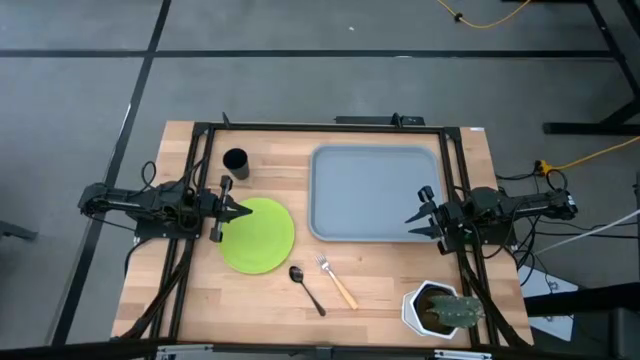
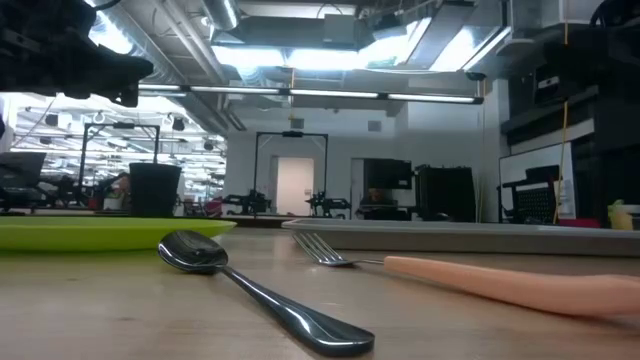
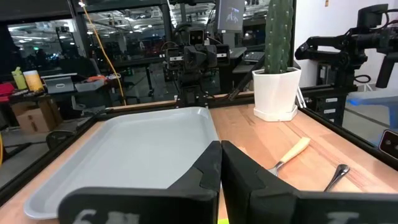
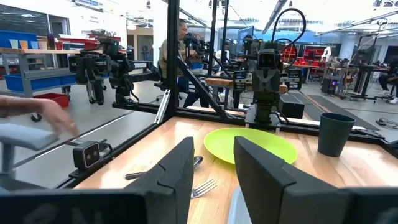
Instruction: Pick and place plate/cup/fork/spoon on tray
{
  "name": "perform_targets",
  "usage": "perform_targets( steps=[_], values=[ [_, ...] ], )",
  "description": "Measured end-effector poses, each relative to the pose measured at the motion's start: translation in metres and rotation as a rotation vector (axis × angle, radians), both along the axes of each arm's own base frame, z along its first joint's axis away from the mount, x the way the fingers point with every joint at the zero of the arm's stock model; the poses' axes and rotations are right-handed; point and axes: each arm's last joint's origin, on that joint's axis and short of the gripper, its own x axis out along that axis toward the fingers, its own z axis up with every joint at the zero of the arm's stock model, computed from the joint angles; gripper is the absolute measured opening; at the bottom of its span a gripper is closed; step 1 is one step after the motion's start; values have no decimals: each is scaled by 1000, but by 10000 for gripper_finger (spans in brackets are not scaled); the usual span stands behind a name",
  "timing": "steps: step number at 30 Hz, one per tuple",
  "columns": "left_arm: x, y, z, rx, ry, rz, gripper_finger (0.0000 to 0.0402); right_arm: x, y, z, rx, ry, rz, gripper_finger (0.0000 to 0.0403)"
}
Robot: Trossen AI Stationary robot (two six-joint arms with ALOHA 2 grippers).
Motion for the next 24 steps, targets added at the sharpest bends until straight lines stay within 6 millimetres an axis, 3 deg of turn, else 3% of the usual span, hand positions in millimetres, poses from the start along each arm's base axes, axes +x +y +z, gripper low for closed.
perform_targets(
  steps=[14,19,24],
  values=[
    [0,0,0,2,0,0,1,0,0,0,1,0,0,120],
    [0,1,0,141,-6,45,1,0,0,0,1,1,0,120],
    [0,1,1,125,-11,47,1,0,-1,2,-15,-26,-32,120]
  ],
)
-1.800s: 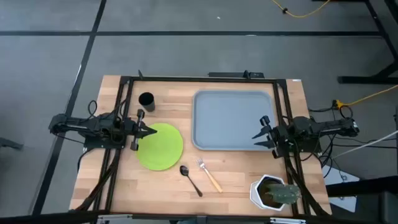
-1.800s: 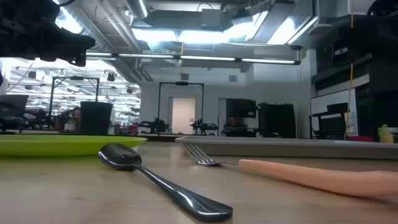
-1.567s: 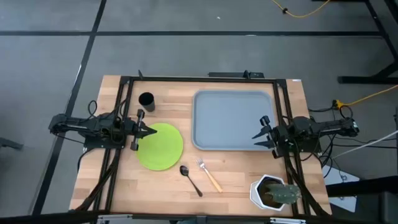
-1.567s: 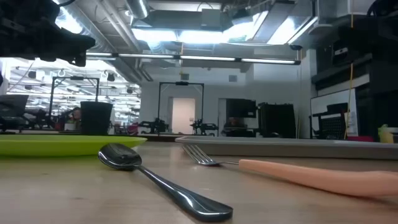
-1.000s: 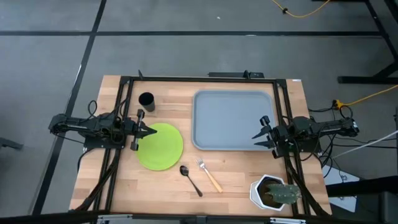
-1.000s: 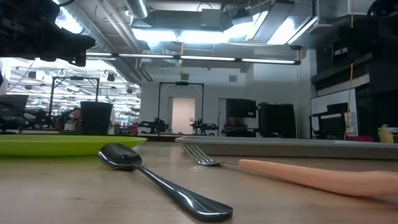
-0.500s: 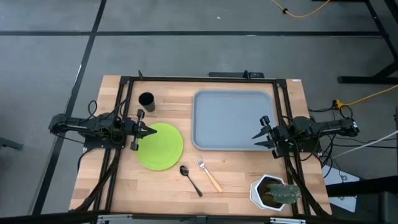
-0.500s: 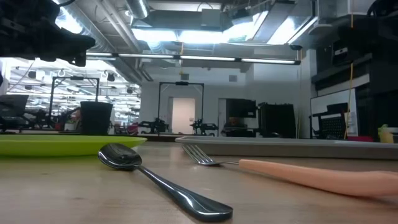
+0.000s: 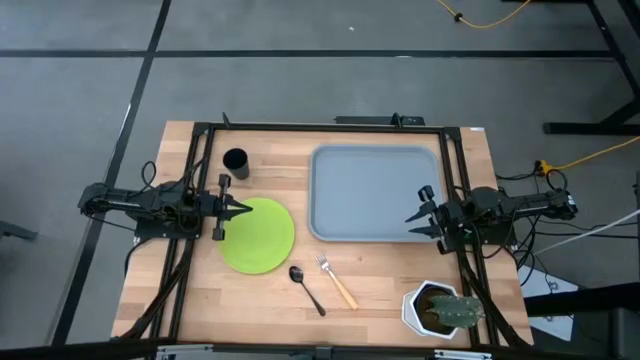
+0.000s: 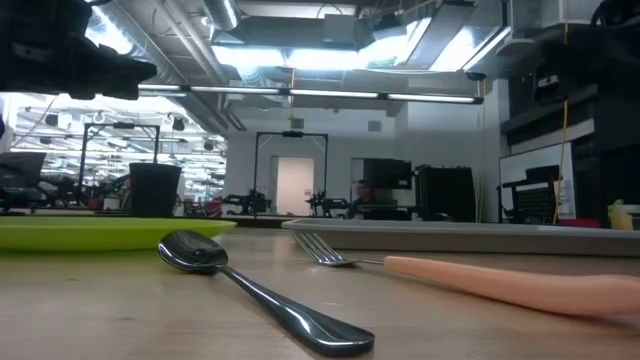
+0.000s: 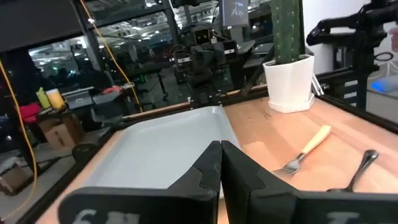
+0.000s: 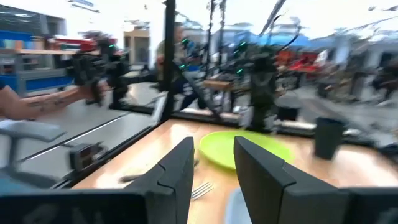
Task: Pick and place plate/cup/fork/spoon on tray
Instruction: Put the black cup on the gray serving tray
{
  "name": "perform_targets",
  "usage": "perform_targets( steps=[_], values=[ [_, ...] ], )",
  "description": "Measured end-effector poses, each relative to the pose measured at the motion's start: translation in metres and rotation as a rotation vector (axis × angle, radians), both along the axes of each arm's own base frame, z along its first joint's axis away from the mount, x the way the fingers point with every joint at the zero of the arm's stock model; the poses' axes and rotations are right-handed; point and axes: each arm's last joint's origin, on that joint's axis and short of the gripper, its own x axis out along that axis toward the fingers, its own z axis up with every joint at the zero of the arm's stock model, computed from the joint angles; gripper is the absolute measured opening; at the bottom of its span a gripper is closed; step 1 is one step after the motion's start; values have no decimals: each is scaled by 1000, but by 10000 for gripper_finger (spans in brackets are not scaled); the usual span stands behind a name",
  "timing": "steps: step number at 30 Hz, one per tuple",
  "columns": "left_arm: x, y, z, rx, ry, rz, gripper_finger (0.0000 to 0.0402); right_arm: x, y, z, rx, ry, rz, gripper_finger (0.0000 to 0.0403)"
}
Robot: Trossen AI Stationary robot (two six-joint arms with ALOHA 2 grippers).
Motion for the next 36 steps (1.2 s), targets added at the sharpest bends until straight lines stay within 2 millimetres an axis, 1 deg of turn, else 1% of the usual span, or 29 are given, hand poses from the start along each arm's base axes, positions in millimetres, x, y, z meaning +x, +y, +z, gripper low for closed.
perform_targets(
  steps=[5,7,10,13,15,17,19,20,22,24,26,29,32,33,36],
  values=[
    [-1,0,6,-8,-64,-1,1,0,-3,7,-1,-81,-116,120],
    [-2,0,11,-4,-117,10,1,-1,-5,13,19,-132,-172,120],
    [-5,2,24,-18,-252,71,1,-3,-7,19,48,-201,-230,120],
    [-10,5,35,-69,-376,141,1,-5,-8,25,64,-255,-235,120],
    [-12,5,39,-91,-427,140,1,-6,-8,26,61,-278,-238,120],
    [-14,6,44,-63,-477,174,1,-7,-8,30,30,-322,-257,120],
    [-16,9,50,-112,-527,240,1,-10,-9,34,-1,-379,-282,120],
    [-16,12,55,-164,-523,306,1,-11,-9,36,-16,-405,-291,120],
    [-14,18,64,-252,-431,484,1,-12,-9,39,-44,-442,-305,120],
    [-8,22,68,-255,-243,658,1,-13,-9,40,-79,-459,-320,120],
    [-2,25,76,-222,-88,752,1,-13,-10,40,-104,-460,-344,120],
    [9,27,89,-114,83,798,1,-13,-10,40,-105,-456,-368,120],
    [19,30,109,-24,172,831,1,-13,-11,40,-103,-454,-373,120],
    [22,31,112,9,215,842,1,-13,-11,40,-103,-454,-373,120],
    [28,36,115,104,379,869,1,-13,-11,40,-103,-454,-373,120]
  ],
)
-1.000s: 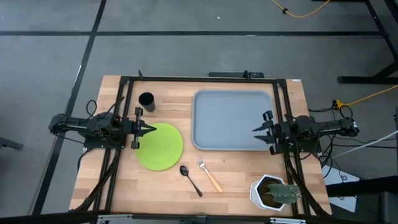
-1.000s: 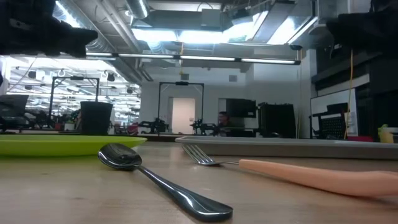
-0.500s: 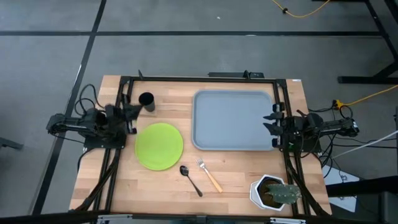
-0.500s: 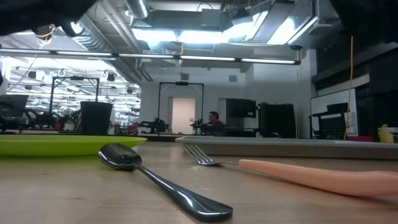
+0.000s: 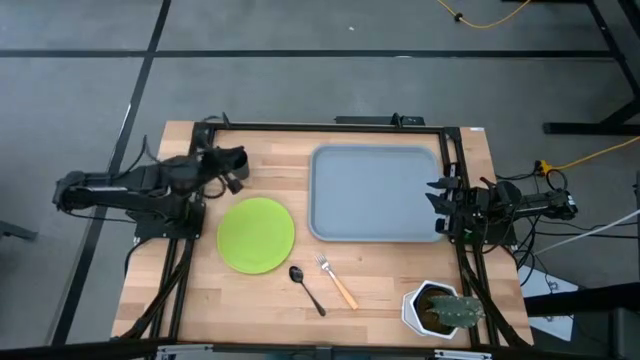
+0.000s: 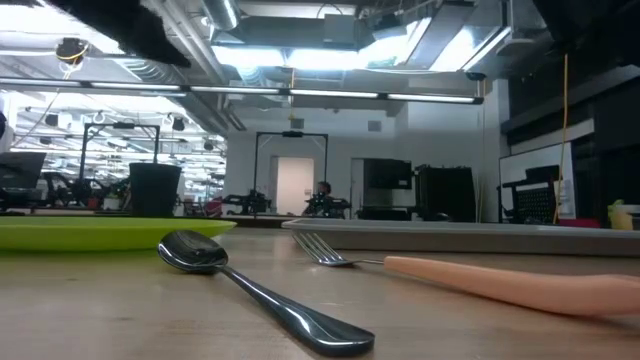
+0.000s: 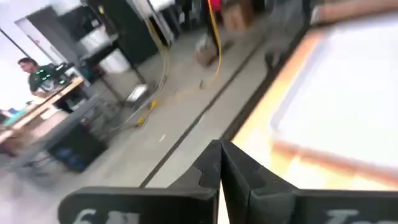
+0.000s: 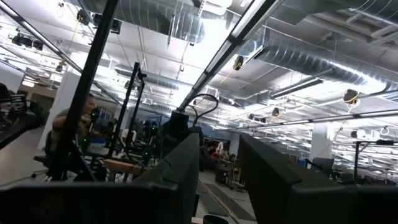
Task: Pick and place plate/cup/fork/spoon on tray
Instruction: Put the black cup on the gray serving tray
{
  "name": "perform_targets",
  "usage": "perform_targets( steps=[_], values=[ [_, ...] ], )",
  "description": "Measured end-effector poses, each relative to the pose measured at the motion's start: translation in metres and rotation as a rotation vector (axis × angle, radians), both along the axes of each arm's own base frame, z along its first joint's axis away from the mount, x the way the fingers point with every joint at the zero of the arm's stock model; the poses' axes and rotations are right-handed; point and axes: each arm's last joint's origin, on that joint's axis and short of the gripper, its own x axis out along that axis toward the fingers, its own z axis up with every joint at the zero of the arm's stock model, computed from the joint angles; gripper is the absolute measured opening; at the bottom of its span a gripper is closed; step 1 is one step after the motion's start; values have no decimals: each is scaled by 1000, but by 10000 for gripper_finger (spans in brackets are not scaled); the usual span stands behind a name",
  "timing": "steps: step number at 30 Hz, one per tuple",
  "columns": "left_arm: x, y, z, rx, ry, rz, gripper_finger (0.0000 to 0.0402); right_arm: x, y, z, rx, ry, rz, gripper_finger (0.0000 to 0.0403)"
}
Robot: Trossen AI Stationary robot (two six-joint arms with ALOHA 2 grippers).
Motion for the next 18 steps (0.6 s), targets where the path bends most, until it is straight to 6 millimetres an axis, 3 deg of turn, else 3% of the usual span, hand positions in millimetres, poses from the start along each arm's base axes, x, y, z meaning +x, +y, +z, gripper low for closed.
perform_targets(
  steps=[4,7,12,18],
  values=[
    [8,7,-1,-50,94,23,1,0,0,0,0,2,0,120],
    [13,8,-1,-81,63,20,1,0,0,-1,-1,7,0,120],
    [17,1,-5,-279,-50,-53,1,2,0,-3,-5,37,0,120],
    [20,-8,-2,-287,-91,-124,1,2,0,-3,8,37,8,120]
  ],
)
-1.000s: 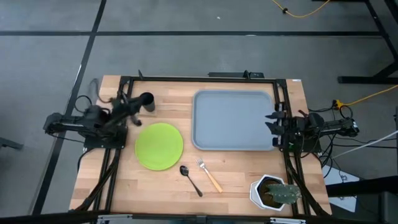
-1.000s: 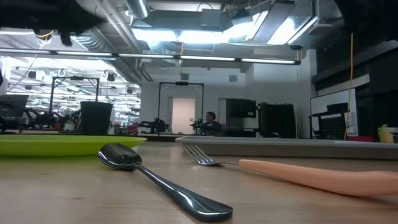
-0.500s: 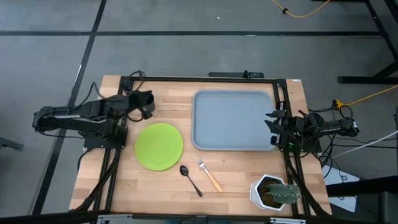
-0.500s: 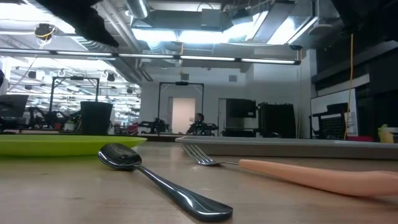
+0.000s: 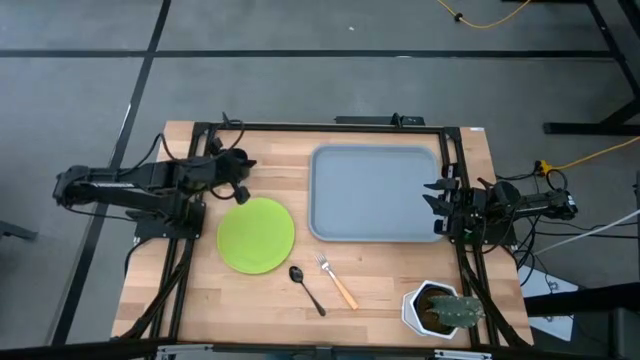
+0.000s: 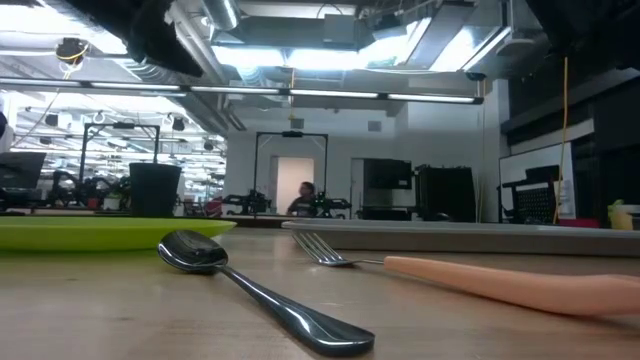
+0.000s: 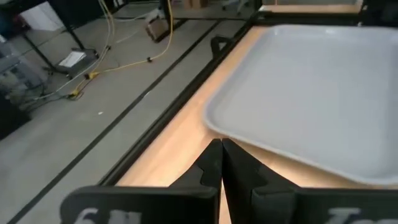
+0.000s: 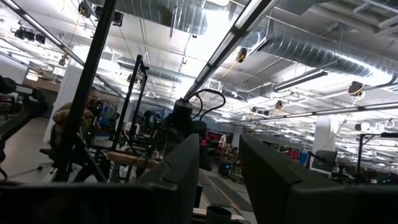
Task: Pick and place plate/cup/fork/spoon on tray
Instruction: Put the black cup on the gray serving tray
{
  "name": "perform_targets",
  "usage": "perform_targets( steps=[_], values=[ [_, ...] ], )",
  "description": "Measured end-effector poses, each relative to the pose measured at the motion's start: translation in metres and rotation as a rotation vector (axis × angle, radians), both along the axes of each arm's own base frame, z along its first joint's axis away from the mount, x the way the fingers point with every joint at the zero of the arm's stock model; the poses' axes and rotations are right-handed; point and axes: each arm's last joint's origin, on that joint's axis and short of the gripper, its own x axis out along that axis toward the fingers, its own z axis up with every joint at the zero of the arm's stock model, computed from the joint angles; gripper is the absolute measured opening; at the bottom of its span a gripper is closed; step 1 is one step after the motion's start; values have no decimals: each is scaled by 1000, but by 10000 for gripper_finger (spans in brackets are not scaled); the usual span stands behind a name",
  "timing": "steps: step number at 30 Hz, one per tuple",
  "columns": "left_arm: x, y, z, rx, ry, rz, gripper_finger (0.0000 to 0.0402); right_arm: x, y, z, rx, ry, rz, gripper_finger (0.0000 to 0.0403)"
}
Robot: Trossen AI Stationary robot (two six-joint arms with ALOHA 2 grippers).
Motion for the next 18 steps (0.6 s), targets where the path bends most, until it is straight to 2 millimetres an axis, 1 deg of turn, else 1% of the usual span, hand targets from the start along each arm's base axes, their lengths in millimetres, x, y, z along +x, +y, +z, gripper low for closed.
perform_targets(
  steps=[3,6,10,14,16,18],
  values=[
    [-2,-2,-1,4,-1,69,13,0,0,0,0,2,0,120],
    [-5,-2,-6,9,42,122,40,0,0,0,0,2,0,120],
    [-9,2,-11,-27,67,170,73,0,0,0,0,2,0,120],
    [-8,7,-11,-74,66,143,79,0,0,0,-1,2,-1,120],
    [-9,11,-12,-64,93,129,78,0,0,0,-4,2,-2,120],
    [-11,18,-13,-95,88,177,77,0,0,0,-5,2,-2,120]
  ],
)
